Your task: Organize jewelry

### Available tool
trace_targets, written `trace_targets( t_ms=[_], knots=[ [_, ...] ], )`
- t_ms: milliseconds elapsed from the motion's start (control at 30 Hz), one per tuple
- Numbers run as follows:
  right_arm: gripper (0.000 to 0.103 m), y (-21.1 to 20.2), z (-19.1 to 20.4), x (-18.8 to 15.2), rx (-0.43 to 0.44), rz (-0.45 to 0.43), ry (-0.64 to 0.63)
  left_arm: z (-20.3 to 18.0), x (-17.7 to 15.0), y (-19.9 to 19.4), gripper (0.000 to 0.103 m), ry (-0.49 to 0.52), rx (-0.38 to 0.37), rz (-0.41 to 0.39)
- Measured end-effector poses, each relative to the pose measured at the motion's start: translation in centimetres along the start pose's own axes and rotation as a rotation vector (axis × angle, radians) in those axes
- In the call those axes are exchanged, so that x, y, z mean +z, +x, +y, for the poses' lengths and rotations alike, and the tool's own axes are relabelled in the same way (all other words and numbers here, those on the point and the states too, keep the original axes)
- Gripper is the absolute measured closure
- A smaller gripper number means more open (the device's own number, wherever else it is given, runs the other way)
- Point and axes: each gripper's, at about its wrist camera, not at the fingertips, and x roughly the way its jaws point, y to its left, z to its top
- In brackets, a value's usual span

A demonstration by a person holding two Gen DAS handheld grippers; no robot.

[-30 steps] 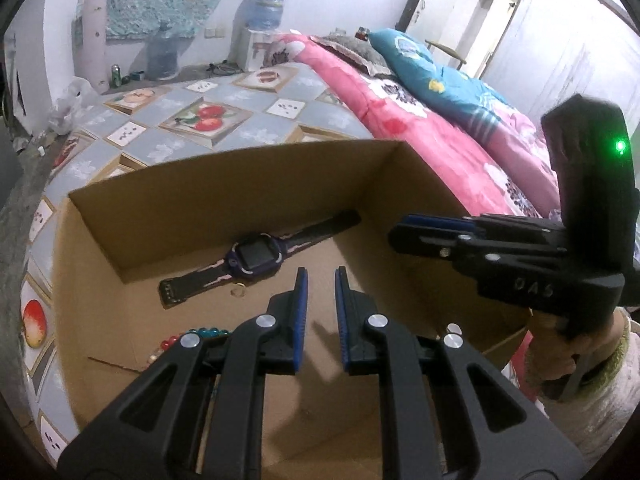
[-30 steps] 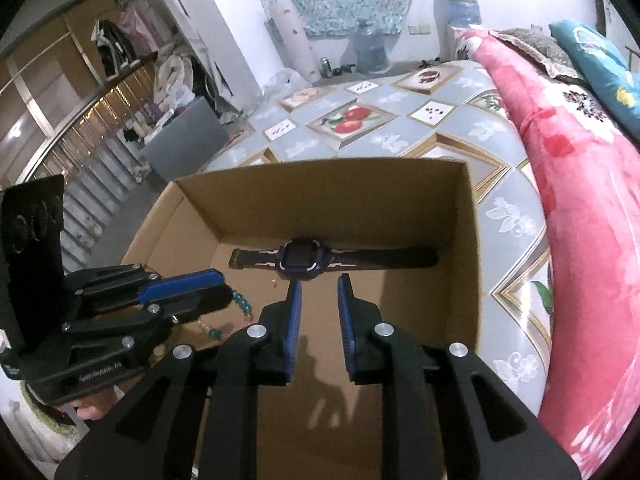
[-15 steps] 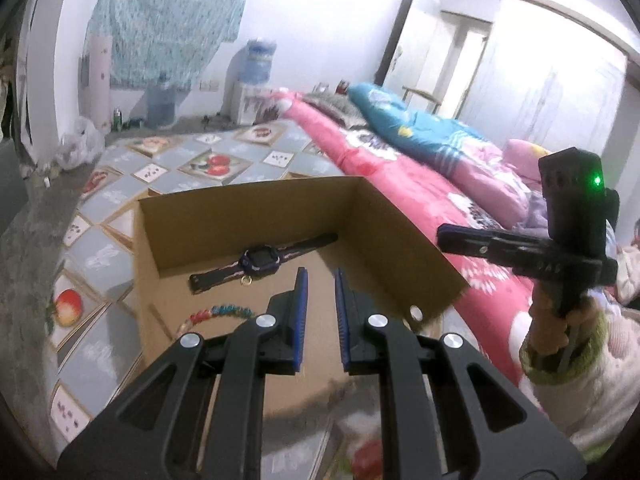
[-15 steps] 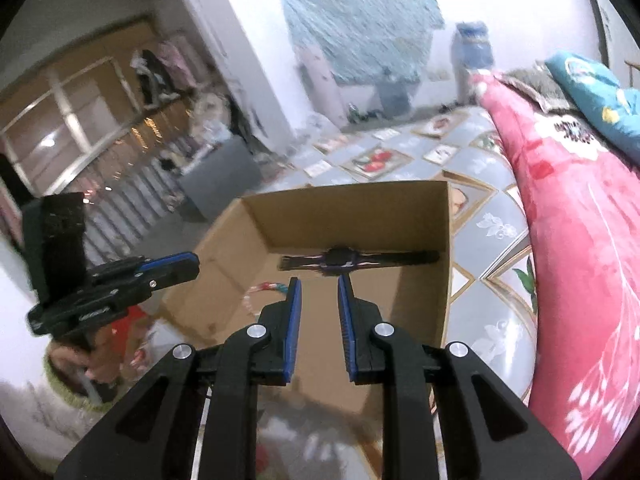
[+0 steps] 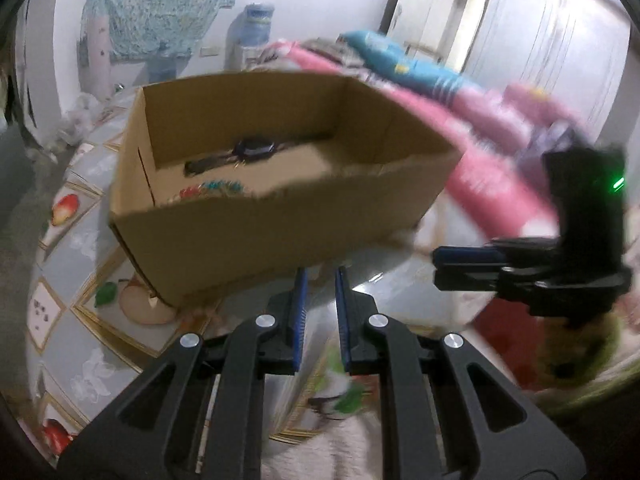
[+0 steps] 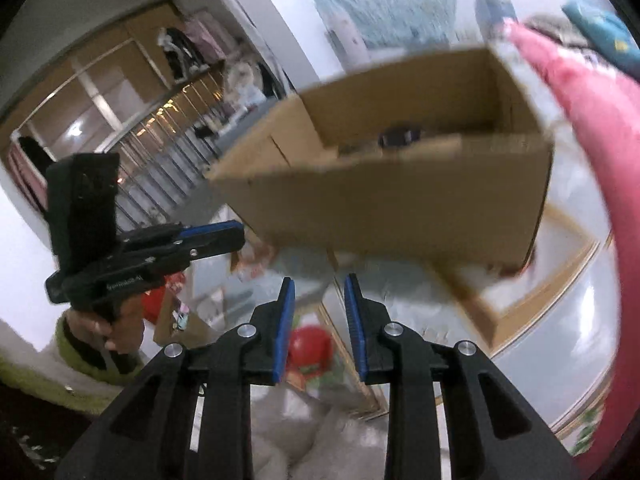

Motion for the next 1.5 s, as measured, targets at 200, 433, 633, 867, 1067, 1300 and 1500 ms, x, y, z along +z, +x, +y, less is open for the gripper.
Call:
trace_targets(
  t_ms=[200,433,633,867,1067,1300,1500],
  knots=[
    [0.077,2.0,-0.2,-0.7,0.044,0.038,0.036,-0.6,-1.2,4.5,0.09,0.13,0.155,0.097],
    [0.077,3.0,-0.1,-0.5,0.061,0.046,0.05,0.4,-1.6,6.2,0.09,0.12,0.152,0.13],
    [0.077,3.5,-0.5,-0.3,0.064,0.061,0.06,0.5,-1.5,6.3,0.09,0.146,0.122,0.118],
    [0.077,3.9,-0.6,-0.3,0.063,0.07,0.072,0.9,-1.3,6.7,0.091,0.155,0.078,0.102],
    [0.077,4.2,-0.4,-0.4,0.052,0.075,0.074,0.9,-1.4,6.7,0.1,0.15,0.052,0.09],
    [0.077,4.5,0.7,-0.2,0.017,0.071,0.038,0.7,-2.1,6.1,0.101,0.108,0.046,0.067],
    [0.077,5.8,2.4,0.3,-0.029,0.061,-0.047,1.3,-2.2,4.2,0.101,0.031,0.031,0.012]
  ],
)
